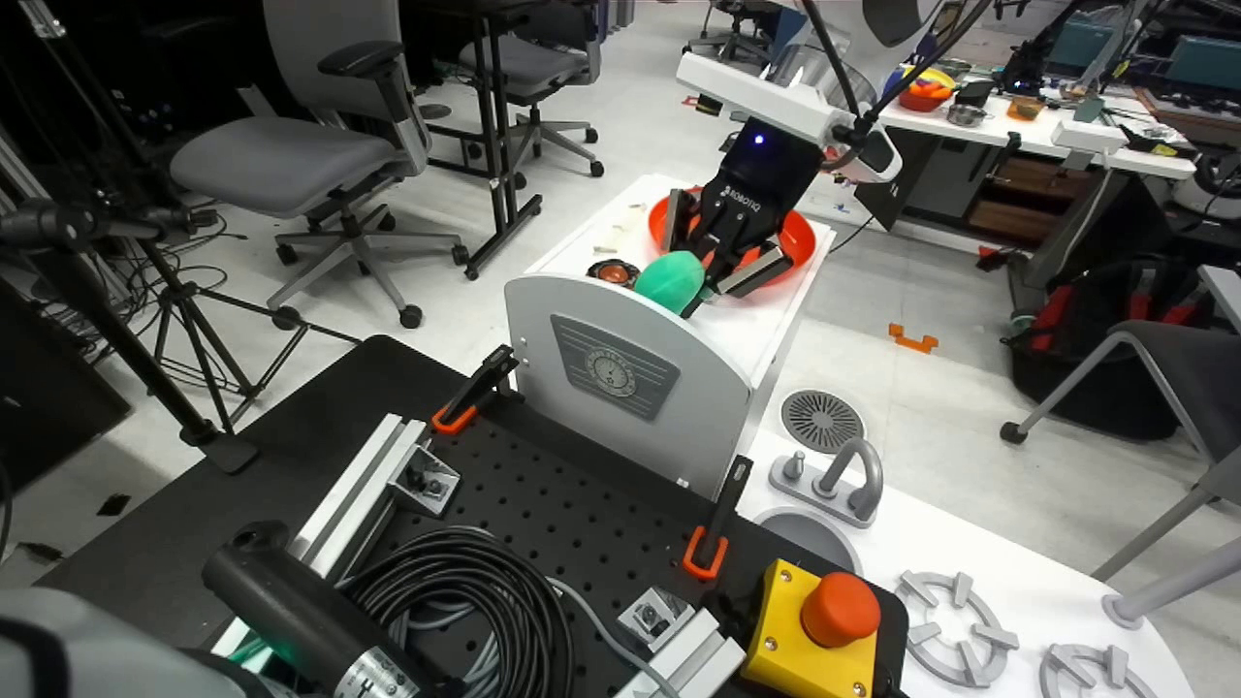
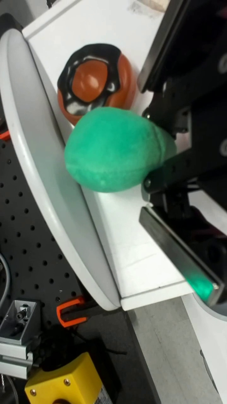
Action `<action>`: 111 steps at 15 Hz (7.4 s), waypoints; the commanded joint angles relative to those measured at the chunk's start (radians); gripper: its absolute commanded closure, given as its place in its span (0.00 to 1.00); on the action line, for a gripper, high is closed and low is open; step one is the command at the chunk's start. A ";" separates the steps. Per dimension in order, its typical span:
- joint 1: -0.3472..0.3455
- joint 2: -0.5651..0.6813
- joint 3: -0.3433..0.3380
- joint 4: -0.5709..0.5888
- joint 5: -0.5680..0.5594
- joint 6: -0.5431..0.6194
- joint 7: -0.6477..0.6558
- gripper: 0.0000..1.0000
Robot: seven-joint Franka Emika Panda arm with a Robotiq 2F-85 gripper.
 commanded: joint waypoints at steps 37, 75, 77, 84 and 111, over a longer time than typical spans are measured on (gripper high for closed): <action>-0.011 0.001 0.008 -0.011 0.063 -0.014 -0.013 0.95; 0.023 -0.228 -0.006 -0.105 0.020 0.016 0.138 0.95; 0.021 -0.214 -0.007 -0.099 0.012 0.004 0.141 0.95; 0.014 -0.176 -0.007 -0.108 0.033 0.010 0.136 0.95; 0.037 -0.249 0.011 -0.105 0.028 0.065 0.126 0.95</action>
